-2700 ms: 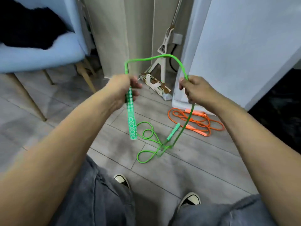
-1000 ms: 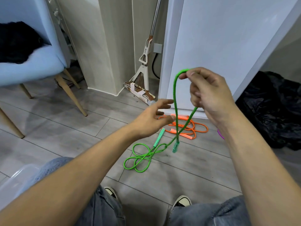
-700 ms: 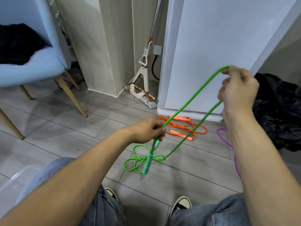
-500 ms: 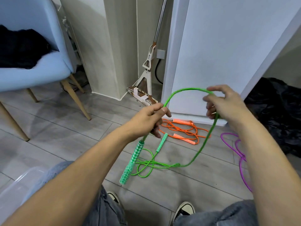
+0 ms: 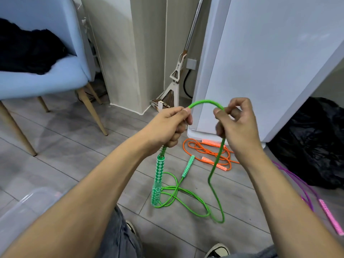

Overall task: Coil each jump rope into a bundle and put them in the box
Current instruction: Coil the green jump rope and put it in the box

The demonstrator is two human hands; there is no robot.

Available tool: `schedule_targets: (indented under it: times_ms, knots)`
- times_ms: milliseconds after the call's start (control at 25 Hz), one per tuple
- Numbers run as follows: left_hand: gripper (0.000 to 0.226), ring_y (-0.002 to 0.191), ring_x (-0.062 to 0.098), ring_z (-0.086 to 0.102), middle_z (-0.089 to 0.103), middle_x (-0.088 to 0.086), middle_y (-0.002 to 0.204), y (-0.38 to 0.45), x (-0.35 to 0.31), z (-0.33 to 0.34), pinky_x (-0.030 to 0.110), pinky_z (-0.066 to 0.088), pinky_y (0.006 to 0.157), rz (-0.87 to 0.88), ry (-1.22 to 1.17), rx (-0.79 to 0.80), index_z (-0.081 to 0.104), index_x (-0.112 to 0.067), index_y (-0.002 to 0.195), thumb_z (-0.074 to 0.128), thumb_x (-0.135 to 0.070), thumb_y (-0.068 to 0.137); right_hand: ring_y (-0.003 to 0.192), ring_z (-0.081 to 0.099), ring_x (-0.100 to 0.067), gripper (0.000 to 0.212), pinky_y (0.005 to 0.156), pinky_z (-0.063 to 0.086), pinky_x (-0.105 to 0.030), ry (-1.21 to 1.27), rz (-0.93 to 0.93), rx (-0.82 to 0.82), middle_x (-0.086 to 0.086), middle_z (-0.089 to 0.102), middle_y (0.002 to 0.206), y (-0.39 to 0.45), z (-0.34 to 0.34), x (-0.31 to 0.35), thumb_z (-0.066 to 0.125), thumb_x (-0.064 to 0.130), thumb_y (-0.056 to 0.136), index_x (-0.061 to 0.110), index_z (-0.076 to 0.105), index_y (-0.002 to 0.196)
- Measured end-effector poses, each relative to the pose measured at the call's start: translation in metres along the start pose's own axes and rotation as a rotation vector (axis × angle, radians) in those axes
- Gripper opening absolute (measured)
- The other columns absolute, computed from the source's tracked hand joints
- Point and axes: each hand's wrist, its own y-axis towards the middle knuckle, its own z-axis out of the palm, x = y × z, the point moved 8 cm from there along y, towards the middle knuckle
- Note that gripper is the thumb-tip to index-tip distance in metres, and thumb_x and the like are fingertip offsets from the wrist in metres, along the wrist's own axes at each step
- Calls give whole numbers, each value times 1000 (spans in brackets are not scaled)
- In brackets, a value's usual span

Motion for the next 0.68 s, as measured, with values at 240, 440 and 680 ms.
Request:
schedule_targets:
  times_ms: [240, 440, 680]
  knots:
    - [24, 45, 14, 31, 33, -1, 60, 4, -5, -28, 21, 30, 45, -8, -203, -82, 58, -9, 87, 40, -17, 101, 50, 37, -13, 24, 54, 31, -28, -517, -55, 203, 9, 43, 52, 9, -20, -3, 60, 32, 99, 21, 74, 83]
    - [26, 39, 8, 16, 26, -4, 55, 4, -7, -70, 15, 19, 42, 56, -159, -292, 62, -11, 104, 41, -26, 106, 48, 27, -16, 27, 46, 25, -24, -425, 69, 277, -8, 33, 60, 10, -36, -11, 55, 22, 101, 15, 74, 82]
    - [21, 39, 9, 33, 46, 4, 62, 5, 8, -60, 17, 22, 39, -116, -292, -329, 60, -3, 82, 44, -10, 95, 47, 24, -18, 27, 47, 22, -24, -391, 104, 133, -1, 32, 53, 8, -45, -18, 50, 19, 103, 19, 69, 84]
